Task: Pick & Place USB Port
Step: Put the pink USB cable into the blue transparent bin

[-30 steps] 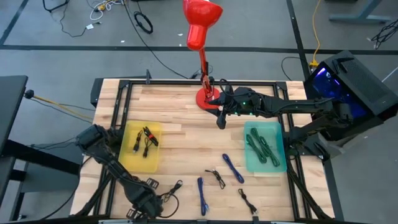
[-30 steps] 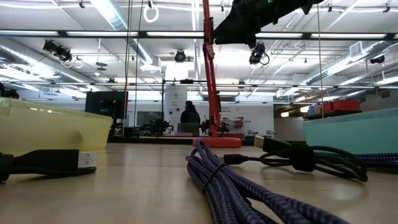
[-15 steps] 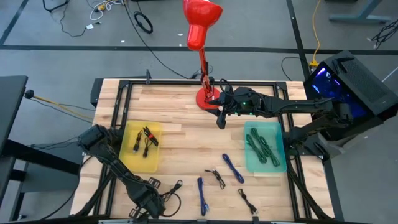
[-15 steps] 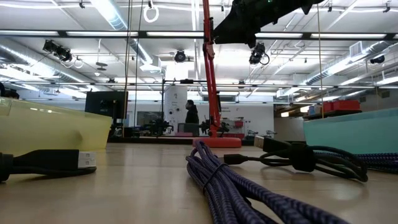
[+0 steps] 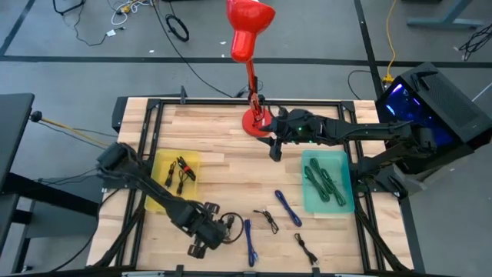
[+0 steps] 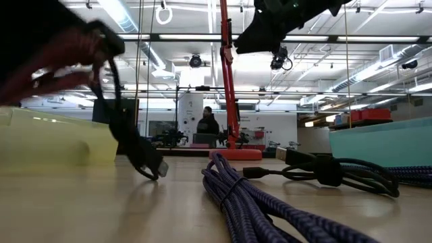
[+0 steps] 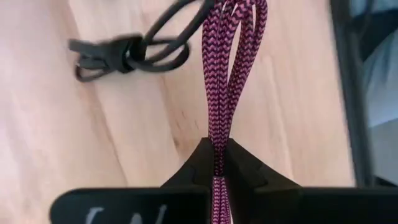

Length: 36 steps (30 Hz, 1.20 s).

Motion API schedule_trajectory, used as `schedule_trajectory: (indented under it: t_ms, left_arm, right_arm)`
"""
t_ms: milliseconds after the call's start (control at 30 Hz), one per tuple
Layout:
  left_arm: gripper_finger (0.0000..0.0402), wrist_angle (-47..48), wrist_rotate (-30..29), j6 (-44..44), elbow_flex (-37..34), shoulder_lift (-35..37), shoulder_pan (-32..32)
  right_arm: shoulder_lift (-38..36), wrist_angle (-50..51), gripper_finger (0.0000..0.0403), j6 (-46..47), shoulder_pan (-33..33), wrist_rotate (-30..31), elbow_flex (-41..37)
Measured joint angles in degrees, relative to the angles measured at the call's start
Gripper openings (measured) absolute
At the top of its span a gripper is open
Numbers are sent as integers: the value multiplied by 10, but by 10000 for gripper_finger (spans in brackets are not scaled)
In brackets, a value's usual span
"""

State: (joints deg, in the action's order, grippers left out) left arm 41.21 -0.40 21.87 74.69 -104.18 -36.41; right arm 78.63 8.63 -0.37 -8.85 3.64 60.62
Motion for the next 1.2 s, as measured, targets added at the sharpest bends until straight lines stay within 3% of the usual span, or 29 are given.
schedule_trajectory:
  t_ms: [133,500,667,867,1067,1200]
  left_arm:
    - [17,-6,-46,-25,21,35,5]
    - [17,16,-322,-108,21,105,73]
    - [17,-9,-415,-141,21,150,126]
    - [17,-121,-425,-220,-2,209,186]
    - [16,-297,-367,-303,-63,253,246]
    - [16,-371,-351,-342,-91,256,278]
  right_arm:
    - [0,30,165,-5,-4,0,0]
    - [0,37,165,-25,-5,-4,0]
    - [0,27,165,-32,-4,-43,0]
    - [0,-28,165,-47,0,-63,0]
    - [0,-119,165,-76,13,-63,0]
    - [0,-162,165,-78,16,-96,0]
